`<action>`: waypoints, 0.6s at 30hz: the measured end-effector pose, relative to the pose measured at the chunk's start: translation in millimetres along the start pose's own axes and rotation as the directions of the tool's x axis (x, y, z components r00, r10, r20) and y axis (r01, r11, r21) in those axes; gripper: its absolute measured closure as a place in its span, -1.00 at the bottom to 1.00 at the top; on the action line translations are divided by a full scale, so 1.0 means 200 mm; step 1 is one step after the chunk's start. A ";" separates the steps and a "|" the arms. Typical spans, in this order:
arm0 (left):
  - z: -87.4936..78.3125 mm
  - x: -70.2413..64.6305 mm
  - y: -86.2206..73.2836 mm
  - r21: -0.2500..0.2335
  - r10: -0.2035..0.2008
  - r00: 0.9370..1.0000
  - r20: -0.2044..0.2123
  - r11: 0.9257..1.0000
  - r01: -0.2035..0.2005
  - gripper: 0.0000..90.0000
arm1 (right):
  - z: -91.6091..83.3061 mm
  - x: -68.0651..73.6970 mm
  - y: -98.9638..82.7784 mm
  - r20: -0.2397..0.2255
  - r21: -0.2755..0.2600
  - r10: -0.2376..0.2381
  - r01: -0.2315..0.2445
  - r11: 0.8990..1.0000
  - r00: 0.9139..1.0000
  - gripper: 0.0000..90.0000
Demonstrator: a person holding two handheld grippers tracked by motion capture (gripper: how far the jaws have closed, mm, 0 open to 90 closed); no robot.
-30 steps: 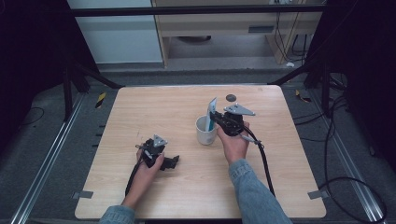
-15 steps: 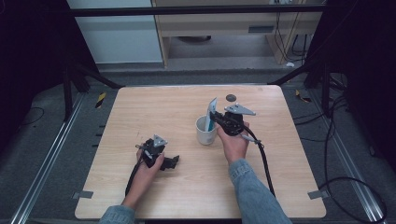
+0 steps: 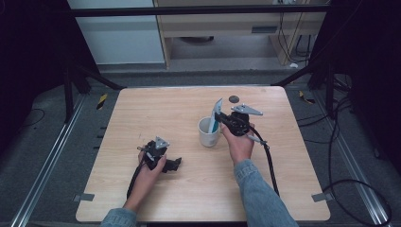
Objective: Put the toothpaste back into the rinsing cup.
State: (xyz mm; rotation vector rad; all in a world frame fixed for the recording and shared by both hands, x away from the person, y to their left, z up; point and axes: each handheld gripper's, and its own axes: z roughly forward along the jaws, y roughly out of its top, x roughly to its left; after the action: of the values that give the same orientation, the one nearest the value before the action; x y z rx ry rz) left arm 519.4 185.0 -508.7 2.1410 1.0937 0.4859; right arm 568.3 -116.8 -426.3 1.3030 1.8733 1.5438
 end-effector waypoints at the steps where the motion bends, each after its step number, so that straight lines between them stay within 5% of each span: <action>1: 0.00 0.00 0.00 0.000 0.000 1.000 0.000 1.000 0.000 -1.00 | 0.00 0.00 0.00 -0.001 0.001 0.000 0.000 1.000 1.000 0.77; 18: 0.00 0.00 0.00 0.001 0.003 1.000 0.002 1.000 -0.003 -1.00 | -0.01 0.00 0.01 0.014 0.011 -0.035 0.035 0.999 0.999 0.73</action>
State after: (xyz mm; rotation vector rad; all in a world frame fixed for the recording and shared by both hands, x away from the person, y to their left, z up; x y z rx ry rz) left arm 519.2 185.2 -508.6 2.1445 1.0898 0.4844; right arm 567.6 -117.6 -424.9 1.2759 1.8883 1.5050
